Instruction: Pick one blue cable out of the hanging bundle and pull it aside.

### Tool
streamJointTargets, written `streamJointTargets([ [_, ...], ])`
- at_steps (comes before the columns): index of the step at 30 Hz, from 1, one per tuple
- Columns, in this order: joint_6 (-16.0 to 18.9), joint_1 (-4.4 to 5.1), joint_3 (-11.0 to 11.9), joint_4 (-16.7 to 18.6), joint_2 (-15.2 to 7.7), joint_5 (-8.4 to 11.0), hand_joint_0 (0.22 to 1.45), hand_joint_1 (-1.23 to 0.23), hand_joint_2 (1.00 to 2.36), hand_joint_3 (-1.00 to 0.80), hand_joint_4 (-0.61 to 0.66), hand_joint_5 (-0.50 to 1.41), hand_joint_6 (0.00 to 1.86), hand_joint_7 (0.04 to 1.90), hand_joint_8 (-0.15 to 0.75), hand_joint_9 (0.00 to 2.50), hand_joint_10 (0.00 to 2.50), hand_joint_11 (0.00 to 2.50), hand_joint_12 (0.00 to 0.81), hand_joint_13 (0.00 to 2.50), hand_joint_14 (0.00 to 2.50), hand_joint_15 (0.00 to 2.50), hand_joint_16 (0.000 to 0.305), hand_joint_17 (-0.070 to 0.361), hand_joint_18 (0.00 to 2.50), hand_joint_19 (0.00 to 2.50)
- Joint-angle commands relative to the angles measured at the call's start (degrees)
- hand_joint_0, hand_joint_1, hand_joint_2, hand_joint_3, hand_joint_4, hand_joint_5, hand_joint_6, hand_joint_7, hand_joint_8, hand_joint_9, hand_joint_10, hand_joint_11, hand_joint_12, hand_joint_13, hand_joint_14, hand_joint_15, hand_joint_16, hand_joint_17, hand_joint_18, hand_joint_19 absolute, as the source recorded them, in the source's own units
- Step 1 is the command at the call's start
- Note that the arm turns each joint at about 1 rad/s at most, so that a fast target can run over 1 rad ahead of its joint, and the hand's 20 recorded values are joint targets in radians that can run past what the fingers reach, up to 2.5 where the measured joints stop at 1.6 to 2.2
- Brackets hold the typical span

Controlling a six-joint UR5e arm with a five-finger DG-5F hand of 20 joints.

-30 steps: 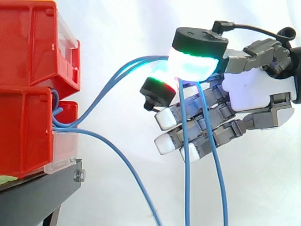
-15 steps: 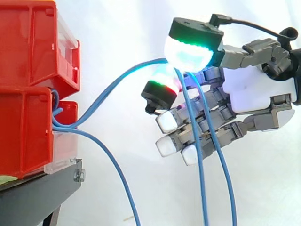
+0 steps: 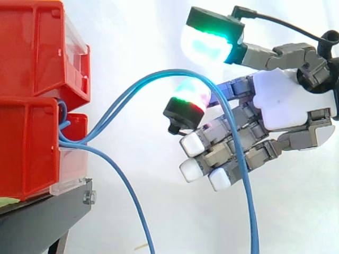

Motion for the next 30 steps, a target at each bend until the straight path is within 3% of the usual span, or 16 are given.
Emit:
streamJointTargets([
  [1, 0.25, 0.02, -0.01, -0.22, -0.04, 0.03, 0.53, -0.64, 1.01, -0.43, 0.13, -0.11, 0.82, 1.3, 0.308, 0.83, 0.01, 0.37, 0.431, 0.69, 0.02, 0.41, 0.055, 0.124, 0.65, 0.52],
  [7, 0.25, -0.07, -0.01, -1.02, -0.04, -0.06, 0.54, -0.64, 1.02, -0.17, 0.16, -0.12, 0.85, 1.34, 0.31, 0.84, 0.01, 0.38, 0.428, 0.69, 0.01, 0.41, 0.055, 0.123, 0.66, 0.53],
  [13, 0.25, -0.25, -0.01, -1.19, 0.05, -0.06, 0.58, -0.81, 1.02, -0.13, 0.2, -0.15, 0.88, 1.36, 0.299, 0.77, 0.01, 0.4, 0.423, 0.67, 0.01, 0.4, 0.054, 0.122, 0.66, 0.49],
  [17, 0.33, -0.51, -0.01, -1.28, 0.05, -0.06, 0.69, -0.91, 1.02, -0.24, 0.13, -0.15, 0.88, 1.5, 0.289, 0.75, 0.01, 0.39, 0.415, 0.67, 0.01, 0.38, 0.054, 0.12, 0.68, 0.44],
  [21, 1.92, -0.86, 0.16, -1.63, 0.23, -0.94, 0.79, -0.94, 1.01, -0.42, 0.0, -0.15, 0.91, 1.53, 0.263, 0.78, 0.01, 0.38, 0.398, 0.68, 0.02, 0.37, 0.051, 0.115, 0.69, 0.42],
  [30, 3.94, -1.39, 0.43, -4.27, 0.4, -1.56, 0.81, -0.96, 1.0, -0.5, -0.15, -0.13, 0.92, 1.58, 0.221, 0.82, 0.01, 0.35, 0.381, 0.73, 0.01, 0.37, 0.048, 0.108, 0.74, 0.39],
])
